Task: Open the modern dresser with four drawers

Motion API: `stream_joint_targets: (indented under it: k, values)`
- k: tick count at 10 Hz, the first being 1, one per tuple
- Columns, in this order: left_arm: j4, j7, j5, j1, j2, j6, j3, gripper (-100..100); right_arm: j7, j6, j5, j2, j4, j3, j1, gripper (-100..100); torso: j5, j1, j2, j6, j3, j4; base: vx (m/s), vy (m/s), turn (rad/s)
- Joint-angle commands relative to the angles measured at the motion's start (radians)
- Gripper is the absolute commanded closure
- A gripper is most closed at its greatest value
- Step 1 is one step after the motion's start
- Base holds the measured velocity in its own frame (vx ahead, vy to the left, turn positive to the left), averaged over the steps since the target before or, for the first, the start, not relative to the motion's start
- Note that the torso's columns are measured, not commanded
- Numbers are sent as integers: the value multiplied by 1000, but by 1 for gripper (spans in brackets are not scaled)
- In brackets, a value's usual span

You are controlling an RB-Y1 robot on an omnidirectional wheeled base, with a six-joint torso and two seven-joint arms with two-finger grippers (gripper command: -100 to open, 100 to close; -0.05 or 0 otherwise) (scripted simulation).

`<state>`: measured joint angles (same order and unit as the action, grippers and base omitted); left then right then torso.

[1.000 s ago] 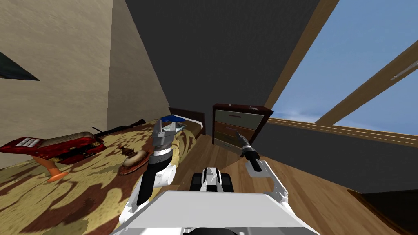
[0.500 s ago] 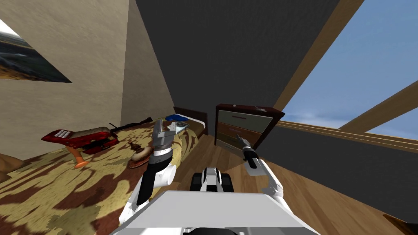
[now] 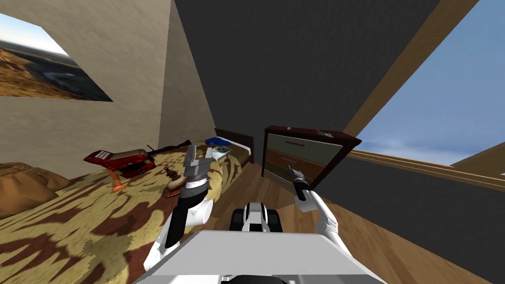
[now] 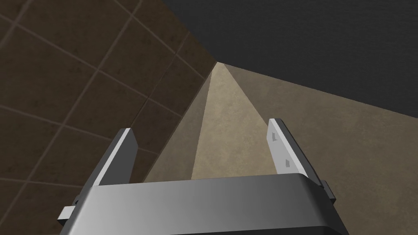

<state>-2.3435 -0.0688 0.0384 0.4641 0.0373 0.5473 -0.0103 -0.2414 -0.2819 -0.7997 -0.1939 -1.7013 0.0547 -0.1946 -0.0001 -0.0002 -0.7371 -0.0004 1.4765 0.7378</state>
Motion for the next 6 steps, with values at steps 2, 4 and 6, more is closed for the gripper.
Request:
stream_joint_targets:
  k: [2,4,6]
  values:
    - [0,0,0,0,0,0,0,0,-26,-107,-107,-13,83,3,32,-100,0,0,-1,0,0,0,40,-20,162]
    - [0,0,0,0,0,0,0,0,-43,-169,-161,-16,137,7,51,-100,0,0,-1,0,0,0,44,-21,170]
    - [0,0,0,0,0,0,0,0,-58,-221,-226,-17,191,10,68,-100,0,1,-1,0,0,0,41,-14,194]
